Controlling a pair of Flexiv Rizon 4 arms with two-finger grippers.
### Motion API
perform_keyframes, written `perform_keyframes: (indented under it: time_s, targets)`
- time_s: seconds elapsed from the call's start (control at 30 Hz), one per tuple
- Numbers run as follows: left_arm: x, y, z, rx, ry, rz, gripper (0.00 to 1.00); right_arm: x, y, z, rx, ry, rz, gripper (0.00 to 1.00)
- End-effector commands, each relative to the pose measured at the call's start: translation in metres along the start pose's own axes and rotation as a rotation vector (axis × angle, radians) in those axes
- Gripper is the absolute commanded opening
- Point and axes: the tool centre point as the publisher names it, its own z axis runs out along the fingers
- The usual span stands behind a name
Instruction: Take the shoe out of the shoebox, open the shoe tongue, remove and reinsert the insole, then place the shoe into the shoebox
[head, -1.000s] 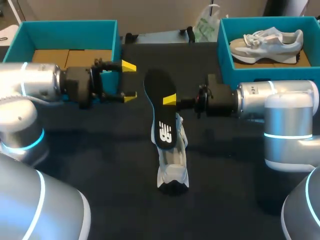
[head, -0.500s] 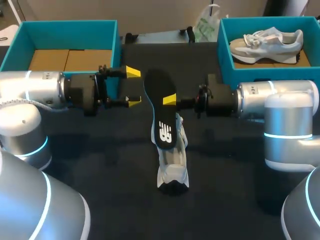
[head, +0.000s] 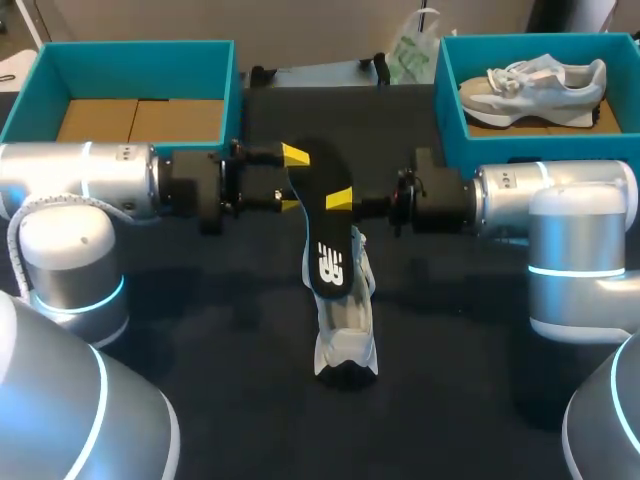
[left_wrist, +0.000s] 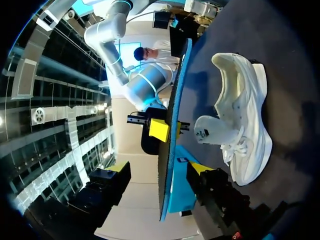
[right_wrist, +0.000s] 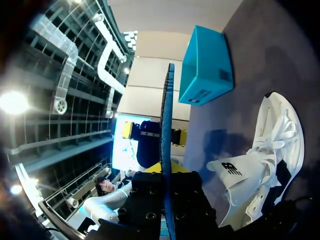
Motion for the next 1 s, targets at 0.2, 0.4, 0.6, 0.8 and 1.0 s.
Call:
perform_keyframes:
  time_s: [0.2, 0.4, 0.6, 0.8, 1.0]
  targets:
    - [0.007, -0.003, 0.014, -0.002, 0.008, 0.005, 0.52, -0.001, -0.001, 0.002, -0.003, -0.001, 0.000, 0.00]
    - [0.009, -0.005, 0.016, -0.015, 0.015, 0.019, 0.45, -0.001, -0.001, 0.002, -0.003, -0.001, 0.000, 0.00]
    - [0.013, -0.006, 0.020, -0.014, 0.011, 0.030, 0.42, -0.001, -0.001, 0.002, -0.003, -0.001, 0.000, 0.00]
    - [0.014, -0.007, 0.022, -0.002, 0.003, 0.057, 0.38, -0.001, -0.001, 0.002, -0.003, -0.001, 0.000, 0.00]
    - [0.013, -0.007, 0.024, 0.001, -0.010, 0.078, 0.33, -0.001, -0.001, 0.002, -0.003, -0.001, 0.000, 0.00]
